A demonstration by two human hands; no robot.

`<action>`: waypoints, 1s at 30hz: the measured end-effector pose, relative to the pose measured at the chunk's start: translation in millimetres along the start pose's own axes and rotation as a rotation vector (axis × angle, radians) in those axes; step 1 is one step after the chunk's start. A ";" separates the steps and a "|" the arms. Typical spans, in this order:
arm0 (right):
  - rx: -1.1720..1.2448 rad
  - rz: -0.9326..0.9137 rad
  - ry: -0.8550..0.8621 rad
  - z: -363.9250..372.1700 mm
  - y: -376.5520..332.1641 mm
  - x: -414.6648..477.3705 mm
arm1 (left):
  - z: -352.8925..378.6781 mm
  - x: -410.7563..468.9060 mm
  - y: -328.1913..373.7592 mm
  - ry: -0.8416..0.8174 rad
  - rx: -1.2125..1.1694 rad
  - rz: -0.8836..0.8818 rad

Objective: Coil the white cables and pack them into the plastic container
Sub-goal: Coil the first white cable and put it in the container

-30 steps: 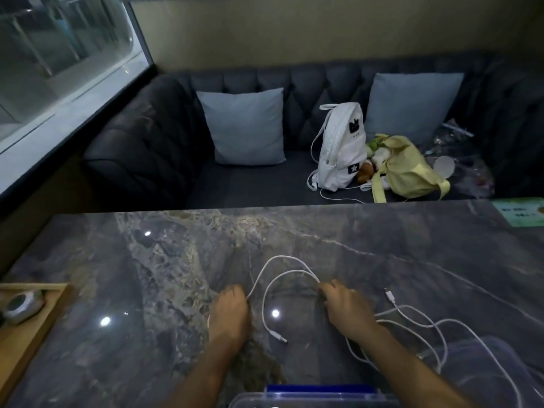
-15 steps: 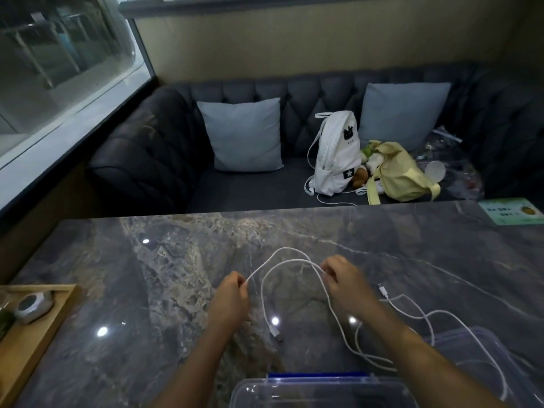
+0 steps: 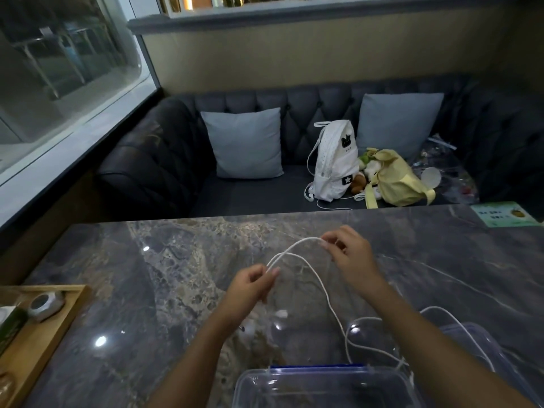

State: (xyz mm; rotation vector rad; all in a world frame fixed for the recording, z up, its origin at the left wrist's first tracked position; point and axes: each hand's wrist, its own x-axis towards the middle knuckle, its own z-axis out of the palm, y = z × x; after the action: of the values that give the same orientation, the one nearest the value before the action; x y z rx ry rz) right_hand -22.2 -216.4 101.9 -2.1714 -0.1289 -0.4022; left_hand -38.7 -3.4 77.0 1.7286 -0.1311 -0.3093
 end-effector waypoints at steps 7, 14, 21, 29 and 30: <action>-0.055 0.238 -0.032 -3.4 9.5 -12.1 | -4.7 -11.2 37.8 -0.119 -0.396 -0.103; -0.259 0.189 -0.220 -10.4 -10.5 -21.8 | -5.9 -26.9 52.4 0.051 -0.393 -0.157; -0.096 -0.190 -0.404 -1.2 -64.5 -26.8 | 7.4 -40.4 66.3 -0.007 -0.312 -0.149; 0.119 -0.009 -0.105 -16.6 -66.5 -16.4 | -0.1 -64.4 64.1 -0.157 -0.468 -0.161; 0.113 0.008 -0.094 -19.8 -65.1 -15.0 | -2.6 -67.0 62.9 -0.176 -0.538 -0.168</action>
State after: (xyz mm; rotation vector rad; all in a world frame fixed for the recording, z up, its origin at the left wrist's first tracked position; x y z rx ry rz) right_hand -56.5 -192.9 157.8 -2.0790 -0.1902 -0.2813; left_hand -96.7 5.0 147.8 1.1784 -0.0249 -0.5660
